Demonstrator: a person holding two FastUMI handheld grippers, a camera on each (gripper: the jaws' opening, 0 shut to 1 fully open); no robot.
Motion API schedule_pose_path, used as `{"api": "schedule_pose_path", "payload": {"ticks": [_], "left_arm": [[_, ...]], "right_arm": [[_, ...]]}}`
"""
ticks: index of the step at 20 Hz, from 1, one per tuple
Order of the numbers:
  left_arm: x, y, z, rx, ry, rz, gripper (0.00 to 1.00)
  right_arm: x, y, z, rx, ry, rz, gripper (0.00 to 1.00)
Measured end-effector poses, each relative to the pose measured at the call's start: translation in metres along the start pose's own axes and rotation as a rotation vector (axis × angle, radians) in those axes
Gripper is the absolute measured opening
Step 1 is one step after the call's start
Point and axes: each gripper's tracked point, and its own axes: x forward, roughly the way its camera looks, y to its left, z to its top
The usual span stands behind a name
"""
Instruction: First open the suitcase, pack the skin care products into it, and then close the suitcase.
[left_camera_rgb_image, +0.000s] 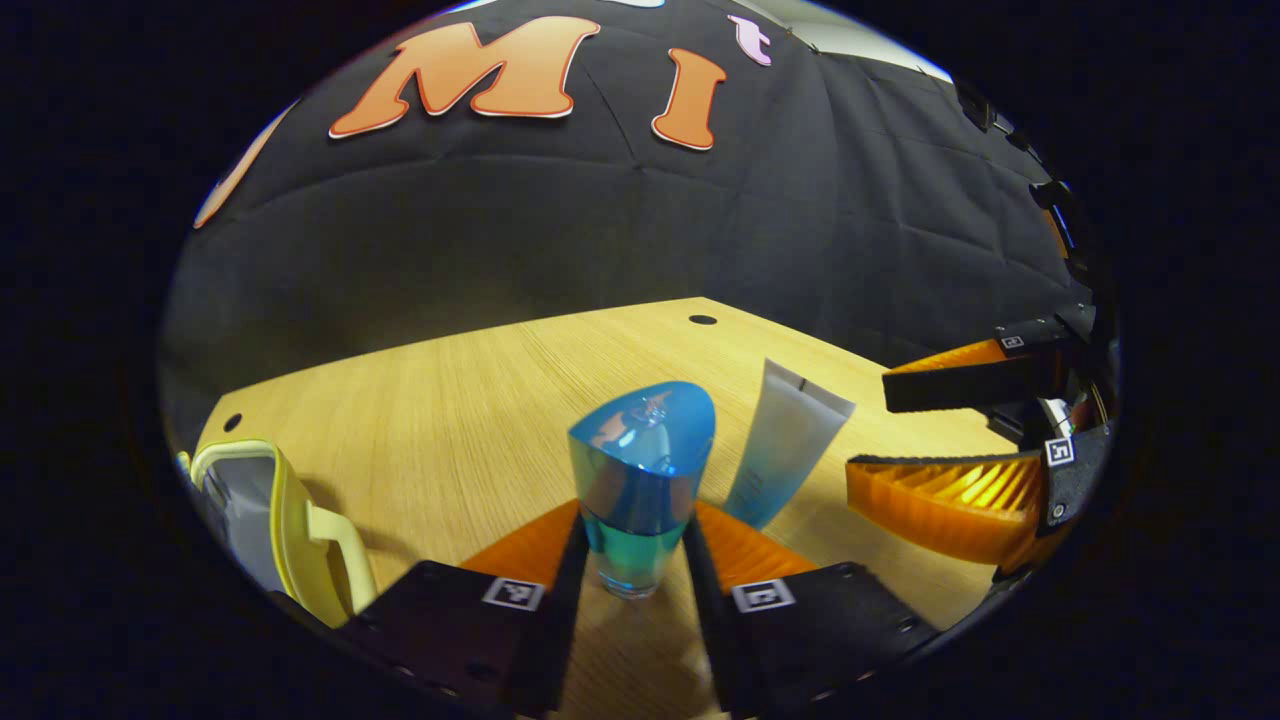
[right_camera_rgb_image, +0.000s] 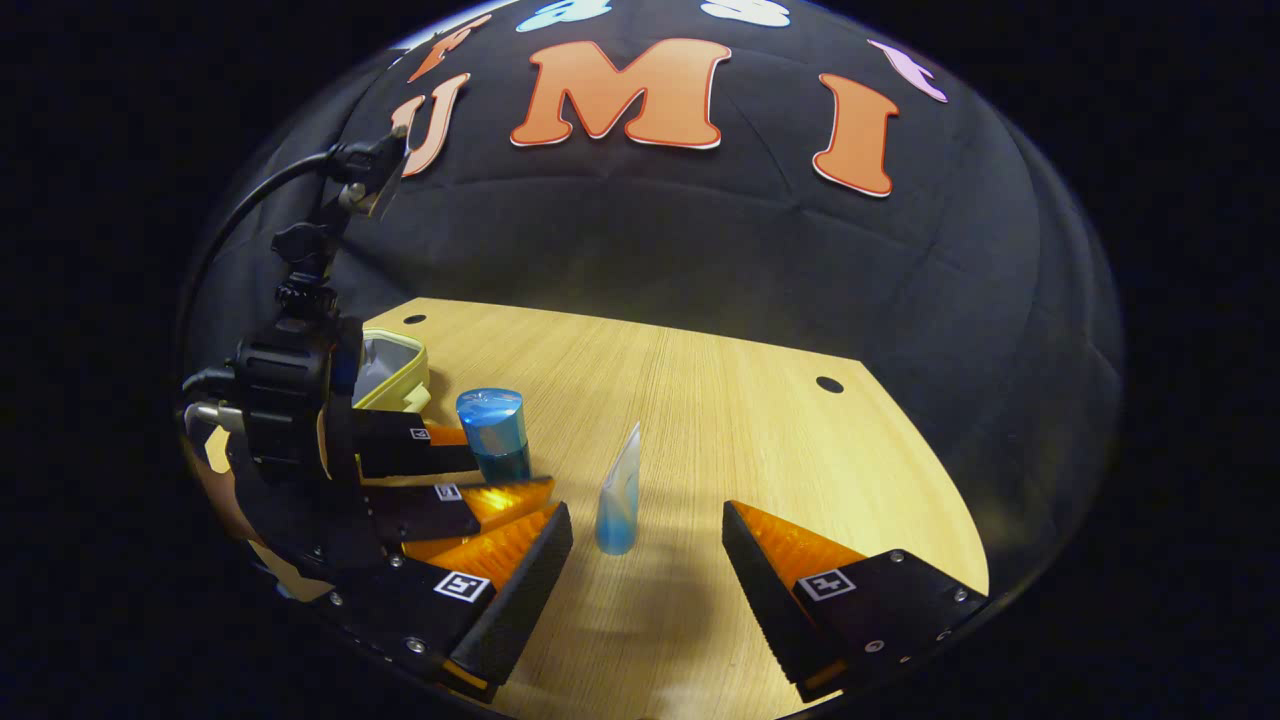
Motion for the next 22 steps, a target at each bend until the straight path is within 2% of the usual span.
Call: {"api": "schedule_pose_path", "payload": {"ticks": [1,5,8,11,14,17,22], "left_arm": [[0.008,0.000,0.000,0.008,0.004,-0.001,0.51],[0.008,0.000,0.000,0.014,0.031,0.004,0.51],[0.008,0.004,0.001,0.007,0.043,0.026,0.46],[0.005,0.012,0.005,-0.032,0.046,0.051,0.46],[-0.002,0.022,0.020,-0.043,0.024,0.079,0.46],[-0.011,0.030,0.040,-0.039,0.002,0.090,0.46],[-0.030,0.048,0.065,-0.020,-0.028,0.135,0.44]], "right_arm": [[0.003,0.002,-0.003,-0.001,0.007,0.008,0.96],[0.017,0.006,-0.011,-0.011,0.040,0.044,0.93],[0.030,0.008,-0.015,0.005,0.050,0.059,0.84],[0.039,0.009,-0.025,0.000,0.068,0.073,0.81],[0.051,0.013,-0.026,0.001,0.079,0.091,0.72],[0.058,0.018,-0.028,0.014,0.094,0.110,0.70],[0.066,0.024,-0.028,0.039,0.106,0.127,0.44]]}}
